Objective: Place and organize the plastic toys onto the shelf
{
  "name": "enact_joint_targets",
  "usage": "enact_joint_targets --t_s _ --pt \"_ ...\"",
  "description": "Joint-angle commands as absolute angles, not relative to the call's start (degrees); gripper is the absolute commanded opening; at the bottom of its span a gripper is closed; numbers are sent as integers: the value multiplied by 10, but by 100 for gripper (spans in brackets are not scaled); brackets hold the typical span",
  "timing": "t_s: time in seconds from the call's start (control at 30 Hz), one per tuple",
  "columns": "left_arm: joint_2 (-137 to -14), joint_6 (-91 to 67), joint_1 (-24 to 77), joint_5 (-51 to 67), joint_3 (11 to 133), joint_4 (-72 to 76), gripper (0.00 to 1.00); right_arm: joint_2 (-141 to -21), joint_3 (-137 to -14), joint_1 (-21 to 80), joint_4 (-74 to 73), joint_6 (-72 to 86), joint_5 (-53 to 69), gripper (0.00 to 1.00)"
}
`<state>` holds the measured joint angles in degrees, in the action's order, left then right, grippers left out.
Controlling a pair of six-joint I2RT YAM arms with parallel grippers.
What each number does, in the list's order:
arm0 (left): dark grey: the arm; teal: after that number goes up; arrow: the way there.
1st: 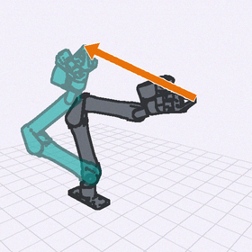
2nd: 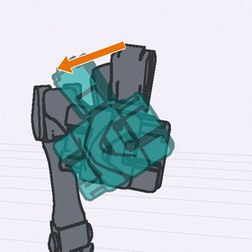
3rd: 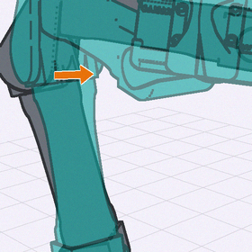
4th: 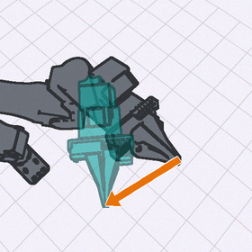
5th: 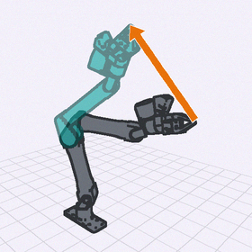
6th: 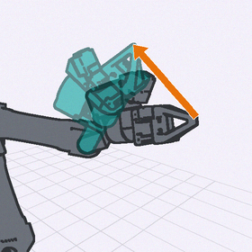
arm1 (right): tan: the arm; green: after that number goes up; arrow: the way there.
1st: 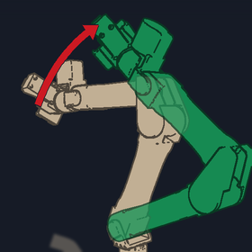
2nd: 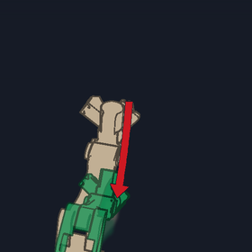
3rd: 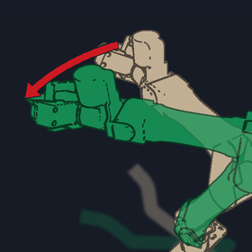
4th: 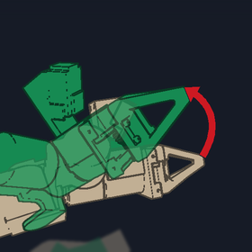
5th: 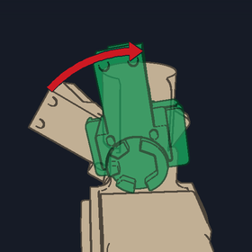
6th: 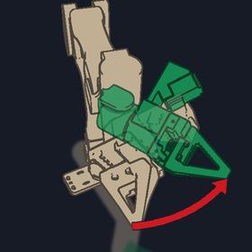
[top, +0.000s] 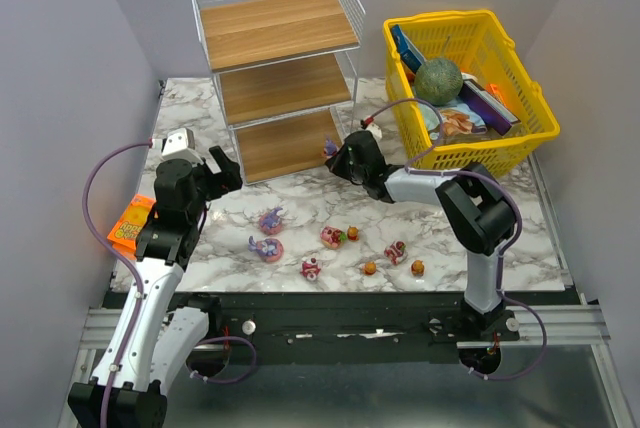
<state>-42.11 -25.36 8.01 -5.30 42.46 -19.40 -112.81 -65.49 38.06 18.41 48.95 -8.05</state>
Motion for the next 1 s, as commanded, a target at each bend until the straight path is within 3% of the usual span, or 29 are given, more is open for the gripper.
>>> enact_joint_targets --t_s 0.0,0.57,0.97 --pt "-423 -256 83 -36 423 -187 99 -1129 -633 367 217 561 -127 1" --pt "-429 -258 83 -26 429 -194 99 -1139 -631 324 263 602 -119 1" --pt "-429 -260 83 -22 425 -191 99 -1127 -621 352 287 589 -78 1"
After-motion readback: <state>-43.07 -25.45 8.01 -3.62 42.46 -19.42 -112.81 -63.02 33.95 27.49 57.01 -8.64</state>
